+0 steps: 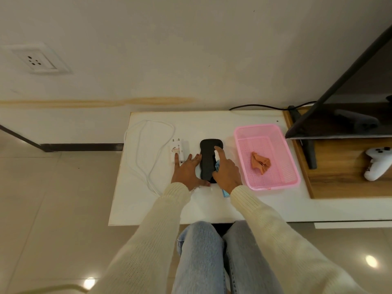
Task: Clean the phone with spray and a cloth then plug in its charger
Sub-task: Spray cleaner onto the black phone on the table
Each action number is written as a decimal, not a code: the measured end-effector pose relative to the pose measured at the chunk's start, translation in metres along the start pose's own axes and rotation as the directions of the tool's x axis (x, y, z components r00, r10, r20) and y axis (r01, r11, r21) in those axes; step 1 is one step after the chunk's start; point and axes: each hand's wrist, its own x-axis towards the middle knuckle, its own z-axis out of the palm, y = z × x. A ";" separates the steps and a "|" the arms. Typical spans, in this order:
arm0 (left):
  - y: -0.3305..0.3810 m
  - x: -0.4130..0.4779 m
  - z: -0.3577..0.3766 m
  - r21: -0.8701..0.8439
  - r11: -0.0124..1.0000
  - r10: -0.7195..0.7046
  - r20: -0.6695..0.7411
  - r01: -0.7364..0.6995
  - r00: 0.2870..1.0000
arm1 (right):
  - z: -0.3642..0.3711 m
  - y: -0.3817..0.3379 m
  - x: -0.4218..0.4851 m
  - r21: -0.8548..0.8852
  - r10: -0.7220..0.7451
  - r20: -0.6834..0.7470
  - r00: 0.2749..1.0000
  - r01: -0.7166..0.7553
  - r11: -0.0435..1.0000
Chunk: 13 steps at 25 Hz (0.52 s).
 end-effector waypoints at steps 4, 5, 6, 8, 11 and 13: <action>0.000 0.000 0.000 0.005 1.000 0.000 0.001 0.000 1.000 | -0.005 0.002 -0.002 0.037 0.043 -0.052 0.998 -0.042 0.998; 0.000 0.000 0.001 0.001 1.000 -0.004 -0.002 0.004 1.000 | -0.006 0.003 -0.003 0.041 0.047 -0.058 0.997 -0.045 0.998; 0.000 0.000 0.001 -0.002 1.000 -0.007 -0.005 0.007 1.000 | -0.006 0.004 -0.003 0.043 0.047 -0.060 0.997 -0.044 0.998; 0.000 0.000 0.001 0.000 1.000 -0.011 -0.005 0.011 1.000 | -0.006 0.005 -0.004 0.047 0.043 -0.063 0.997 -0.040 0.998; 0.000 0.000 0.002 -0.003 1.000 -0.012 -0.008 0.012 1.000 | -0.004 0.006 -0.003 0.050 0.030 -0.064 0.998 -0.027 0.998; 0.000 0.001 0.002 0.002 1.000 -0.007 -0.006 0.007 1.000 | -0.003 0.007 -0.003 0.047 0.029 -0.060 0.998 -0.027 0.999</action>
